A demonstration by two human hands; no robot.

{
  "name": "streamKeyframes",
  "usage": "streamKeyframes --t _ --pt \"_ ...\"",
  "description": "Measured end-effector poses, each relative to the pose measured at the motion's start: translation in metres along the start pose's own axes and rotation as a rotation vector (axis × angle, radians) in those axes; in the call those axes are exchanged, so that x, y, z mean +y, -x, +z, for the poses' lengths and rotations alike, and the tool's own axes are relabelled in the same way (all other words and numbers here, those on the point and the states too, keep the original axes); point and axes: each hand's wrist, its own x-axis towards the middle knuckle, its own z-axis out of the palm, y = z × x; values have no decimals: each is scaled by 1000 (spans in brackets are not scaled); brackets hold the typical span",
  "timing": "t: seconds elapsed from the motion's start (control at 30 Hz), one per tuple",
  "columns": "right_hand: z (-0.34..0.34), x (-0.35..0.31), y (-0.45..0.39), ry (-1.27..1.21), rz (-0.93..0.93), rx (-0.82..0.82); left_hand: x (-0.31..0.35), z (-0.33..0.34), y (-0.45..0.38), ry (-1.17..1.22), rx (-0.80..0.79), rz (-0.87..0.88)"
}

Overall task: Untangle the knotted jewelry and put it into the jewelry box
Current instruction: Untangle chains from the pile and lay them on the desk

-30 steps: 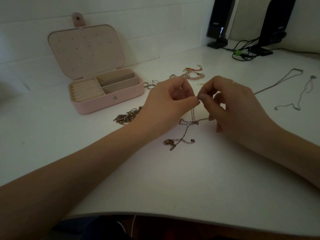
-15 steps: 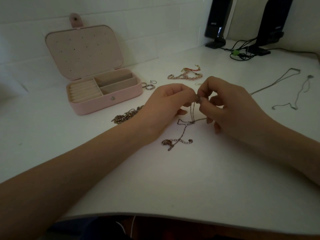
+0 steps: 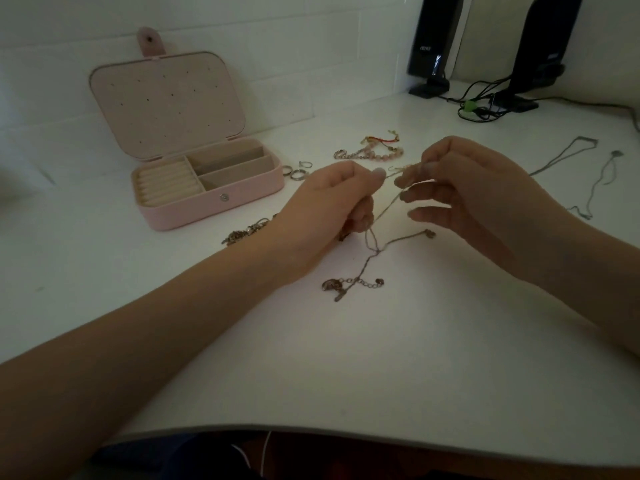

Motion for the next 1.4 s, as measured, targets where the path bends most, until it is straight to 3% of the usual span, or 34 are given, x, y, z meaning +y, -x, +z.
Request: streamKeyframes --t 0.17,0.33,0.5,0.67,0.93,1.03,1.2,1.33,1.4 --pt "-1 -3 -4 -300 176 -37 1 -1 1 -100 -4 45" --pt "-10 -3 -3 -357 216 -96 5 -4 1 -14 -26 -18" --pt "-16 -2 -4 -62 191 -62 11 -15 -3 309 -55 -177" --pt "-18 -5 -4 181 130 -25 16 -25 -8 471 -80 -179" --pt "-26 -2 -7 447 76 -48 22 -27 -3 418 -188 -277" --pt "-32 -3 -10 453 62 53 24 -29 -3 365 -216 -307" --pt "-45 -12 -15 238 62 194 25 -32 -4 183 -176 -324" --pt "-47 -11 -15 179 46 153 13 -30 -6 -459 32 -113" --pt "-47 -10 -16 161 48 154 4 -31 -9 -627 152 10"
